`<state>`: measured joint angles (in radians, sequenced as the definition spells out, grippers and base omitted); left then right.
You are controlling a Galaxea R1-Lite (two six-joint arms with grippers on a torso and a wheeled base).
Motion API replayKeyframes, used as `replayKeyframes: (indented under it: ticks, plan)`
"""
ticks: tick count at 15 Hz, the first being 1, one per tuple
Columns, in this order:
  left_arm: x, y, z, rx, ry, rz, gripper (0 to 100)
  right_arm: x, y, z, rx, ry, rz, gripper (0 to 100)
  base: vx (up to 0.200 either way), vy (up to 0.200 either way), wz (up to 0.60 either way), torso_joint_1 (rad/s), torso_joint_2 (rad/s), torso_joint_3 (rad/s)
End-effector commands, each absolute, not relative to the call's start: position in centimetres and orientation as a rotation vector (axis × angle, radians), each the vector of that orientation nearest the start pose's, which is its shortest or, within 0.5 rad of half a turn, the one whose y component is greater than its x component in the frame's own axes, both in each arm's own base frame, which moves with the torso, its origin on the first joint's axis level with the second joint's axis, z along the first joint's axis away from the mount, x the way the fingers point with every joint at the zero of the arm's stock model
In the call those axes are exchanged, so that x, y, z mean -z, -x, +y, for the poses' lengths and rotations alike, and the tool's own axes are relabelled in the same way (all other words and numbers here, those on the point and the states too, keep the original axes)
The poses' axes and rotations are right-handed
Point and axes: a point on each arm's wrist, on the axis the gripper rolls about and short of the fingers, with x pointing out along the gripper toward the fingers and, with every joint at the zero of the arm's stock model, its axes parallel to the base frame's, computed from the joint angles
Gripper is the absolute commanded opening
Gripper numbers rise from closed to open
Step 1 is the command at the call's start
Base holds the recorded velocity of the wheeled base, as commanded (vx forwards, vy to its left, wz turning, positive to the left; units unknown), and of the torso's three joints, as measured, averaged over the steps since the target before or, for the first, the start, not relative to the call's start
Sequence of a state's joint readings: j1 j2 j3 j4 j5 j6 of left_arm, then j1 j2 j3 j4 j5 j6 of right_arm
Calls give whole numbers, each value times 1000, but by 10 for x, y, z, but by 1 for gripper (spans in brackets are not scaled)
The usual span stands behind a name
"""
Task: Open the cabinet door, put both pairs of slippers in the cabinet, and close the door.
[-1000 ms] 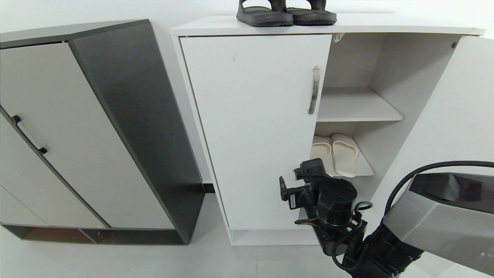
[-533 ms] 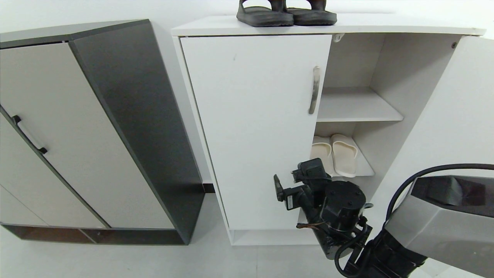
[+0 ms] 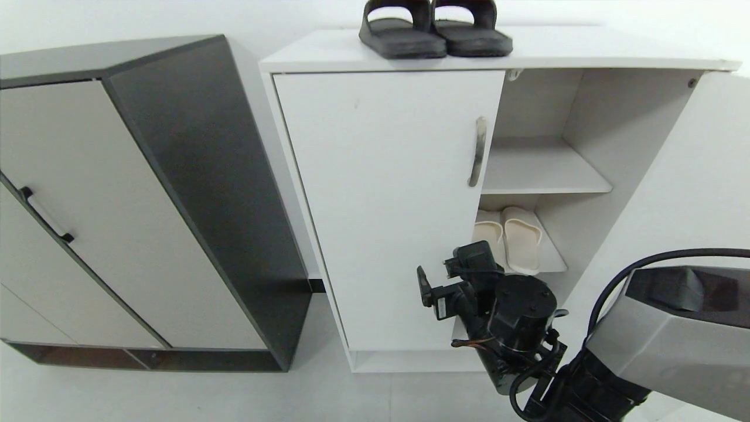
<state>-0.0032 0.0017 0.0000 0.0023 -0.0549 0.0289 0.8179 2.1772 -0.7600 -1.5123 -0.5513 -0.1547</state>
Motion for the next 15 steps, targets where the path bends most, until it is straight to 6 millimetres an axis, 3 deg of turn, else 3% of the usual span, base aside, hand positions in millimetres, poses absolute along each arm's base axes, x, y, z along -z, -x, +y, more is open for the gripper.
replayKeyframes:
  ticks: [1, 15]
  plan:
    - [-75, 23, -1, 60, -29, 2, 0, -94, -261, 263, -264, 96, -91, 100, 0, 0, 0, 46, -588, -369]
    - [-75, 23, -1, 60, -29, 2, 0, -90, -262, 263, -263, 104, -81, 100, 0, 0, 0, 138, -482, -330]
